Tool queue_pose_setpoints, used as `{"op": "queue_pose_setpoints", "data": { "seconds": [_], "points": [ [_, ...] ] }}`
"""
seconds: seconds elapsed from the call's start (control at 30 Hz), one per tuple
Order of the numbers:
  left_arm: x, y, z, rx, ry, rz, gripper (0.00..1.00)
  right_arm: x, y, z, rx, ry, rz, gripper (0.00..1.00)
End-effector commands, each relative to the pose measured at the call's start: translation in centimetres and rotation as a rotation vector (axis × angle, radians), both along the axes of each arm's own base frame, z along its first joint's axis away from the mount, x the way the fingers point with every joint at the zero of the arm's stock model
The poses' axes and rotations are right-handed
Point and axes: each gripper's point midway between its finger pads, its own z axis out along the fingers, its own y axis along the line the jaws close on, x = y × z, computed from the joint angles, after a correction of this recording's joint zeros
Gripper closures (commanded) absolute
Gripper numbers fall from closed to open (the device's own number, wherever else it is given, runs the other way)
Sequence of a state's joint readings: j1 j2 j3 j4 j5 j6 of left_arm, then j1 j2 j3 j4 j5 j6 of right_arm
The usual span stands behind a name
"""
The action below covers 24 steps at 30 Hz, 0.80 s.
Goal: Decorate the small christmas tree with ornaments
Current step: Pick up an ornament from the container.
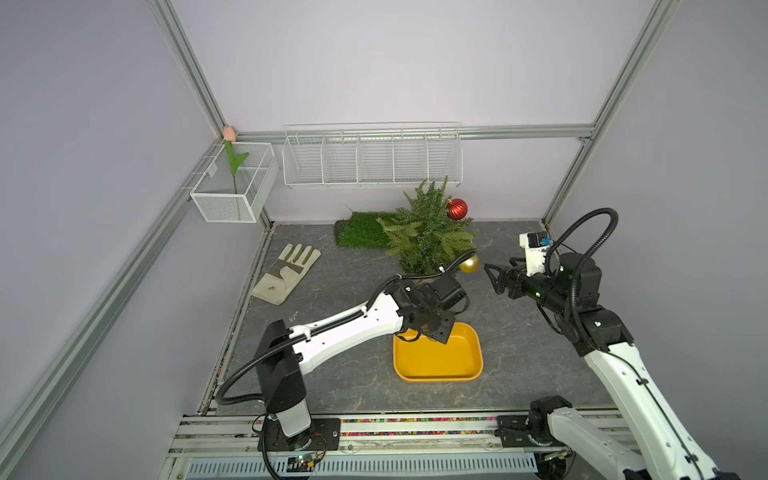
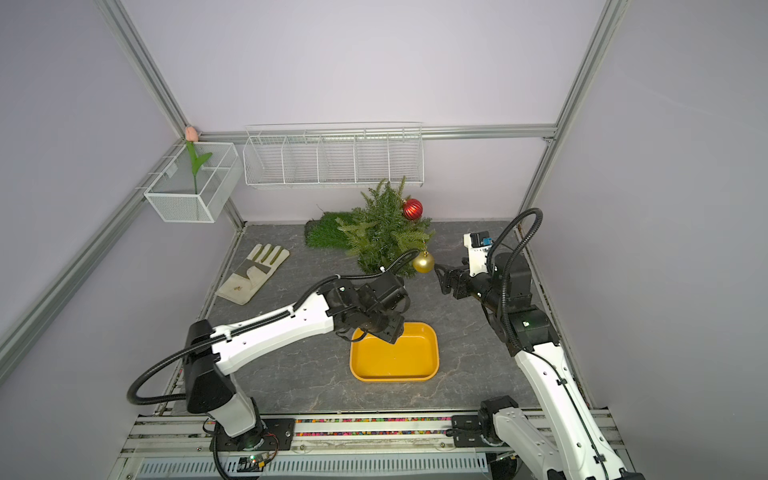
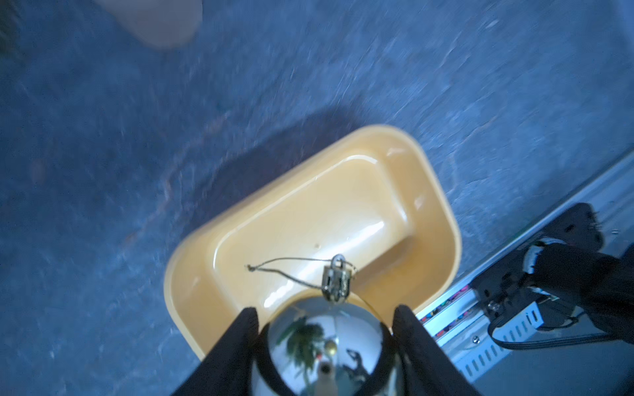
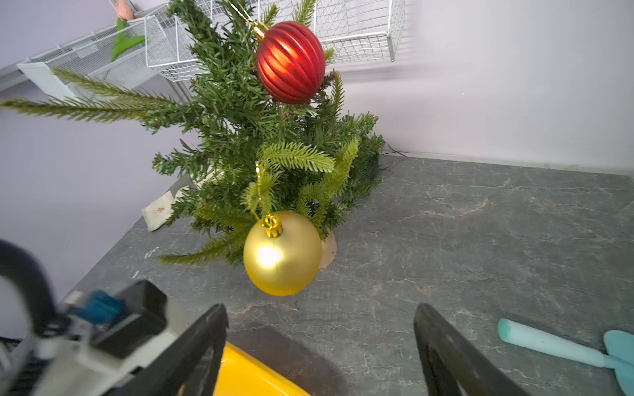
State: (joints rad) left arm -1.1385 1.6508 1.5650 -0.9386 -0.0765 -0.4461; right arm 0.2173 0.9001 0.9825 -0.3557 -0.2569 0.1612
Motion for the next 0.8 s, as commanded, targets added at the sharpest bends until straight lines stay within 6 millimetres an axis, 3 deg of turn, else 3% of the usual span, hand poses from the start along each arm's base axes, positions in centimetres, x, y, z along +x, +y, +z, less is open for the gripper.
{"op": "queue_pose_setpoints", "data": {
  "seconds": [0.0,0.1,0.27,0.47,0.6,0.77],
  "points": [
    [1.1,-0.9,4.9,-0.125,-0.255,-0.178,0.43,-1.7,1.4,2.4,0.093,-0.011,0.088,0.12],
    [0.6,-1.3,8.3,-0.281,-0.462,-0.313,0.44,-2.9,2.4,3.7,0.167,0.006,0.150,0.11],
    [-1.4,-0.1,12.0,-0.467,-0.825,-0.489,0.44,-5.8,4.6,5.8,0.258,0.021,0.329,0.09],
    [-3.0,0.8,12.7,-0.419,-1.104,-0.676,0.45,-9.7,7.1,6.5,0.321,0.121,0.564,0.08],
    [-3.2,1.0,13.6,-0.401,-1.205,-0.713,0.45,-11.6,8.2,5.7,0.312,0.200,0.634,0.09],
    [-3.2,1.1,14.2,-0.401,-1.243,-0.712,0.45,-12.4,9.0,3.6,0.270,0.291,0.639,0.06]
  ]
}}
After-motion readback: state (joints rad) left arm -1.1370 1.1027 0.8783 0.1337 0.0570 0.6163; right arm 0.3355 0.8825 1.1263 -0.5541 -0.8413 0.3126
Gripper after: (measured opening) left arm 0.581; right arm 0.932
